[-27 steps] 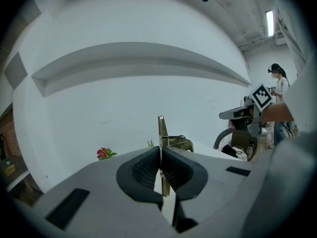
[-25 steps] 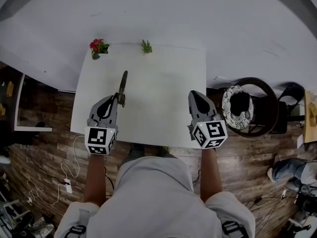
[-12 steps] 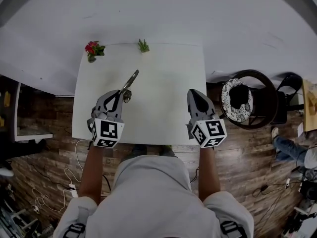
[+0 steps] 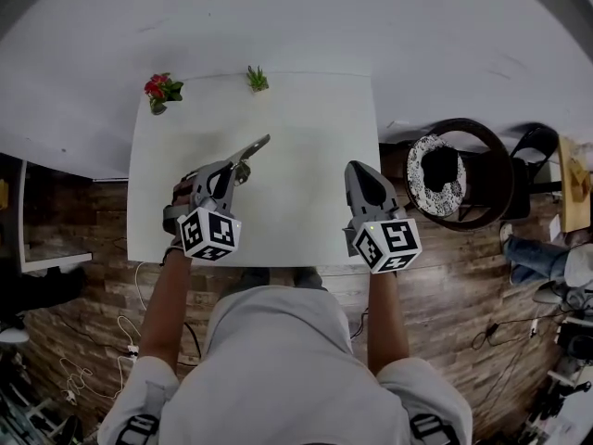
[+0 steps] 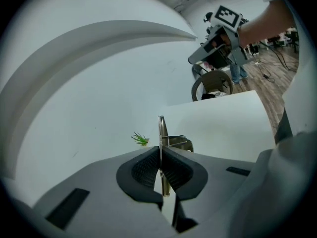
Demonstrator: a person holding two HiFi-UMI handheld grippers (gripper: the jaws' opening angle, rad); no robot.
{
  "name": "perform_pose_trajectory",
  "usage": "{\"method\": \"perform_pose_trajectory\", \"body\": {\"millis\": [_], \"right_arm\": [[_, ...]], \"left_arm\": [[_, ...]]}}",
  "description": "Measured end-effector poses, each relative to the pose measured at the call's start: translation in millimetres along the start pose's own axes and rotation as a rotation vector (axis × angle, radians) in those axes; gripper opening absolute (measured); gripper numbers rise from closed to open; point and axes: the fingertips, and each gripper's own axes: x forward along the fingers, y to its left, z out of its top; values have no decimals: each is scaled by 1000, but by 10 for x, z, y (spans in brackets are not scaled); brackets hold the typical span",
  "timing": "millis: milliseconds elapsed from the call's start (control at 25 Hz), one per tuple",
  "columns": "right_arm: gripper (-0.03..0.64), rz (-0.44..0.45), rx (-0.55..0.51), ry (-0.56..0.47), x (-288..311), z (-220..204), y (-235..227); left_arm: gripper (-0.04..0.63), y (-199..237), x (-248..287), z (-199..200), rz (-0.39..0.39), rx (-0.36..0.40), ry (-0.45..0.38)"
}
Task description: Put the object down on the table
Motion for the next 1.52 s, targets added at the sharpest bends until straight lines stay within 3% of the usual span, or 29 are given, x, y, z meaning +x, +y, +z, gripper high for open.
{"method": "perform_pose_trajectory", "body": {"millis": [600,1240,1520], "right_arm": [[9,20,-12,58,186,-132,85],[9,24,15,144,362,-382,54],[9,26,17,158,417,-403,-30]], "left_arm": [[21,-337,565,-435,-97,230,125],[21,-630,1147,-896,-205,341,234],[21,-643,1253,-911,-202,358,248]]}}
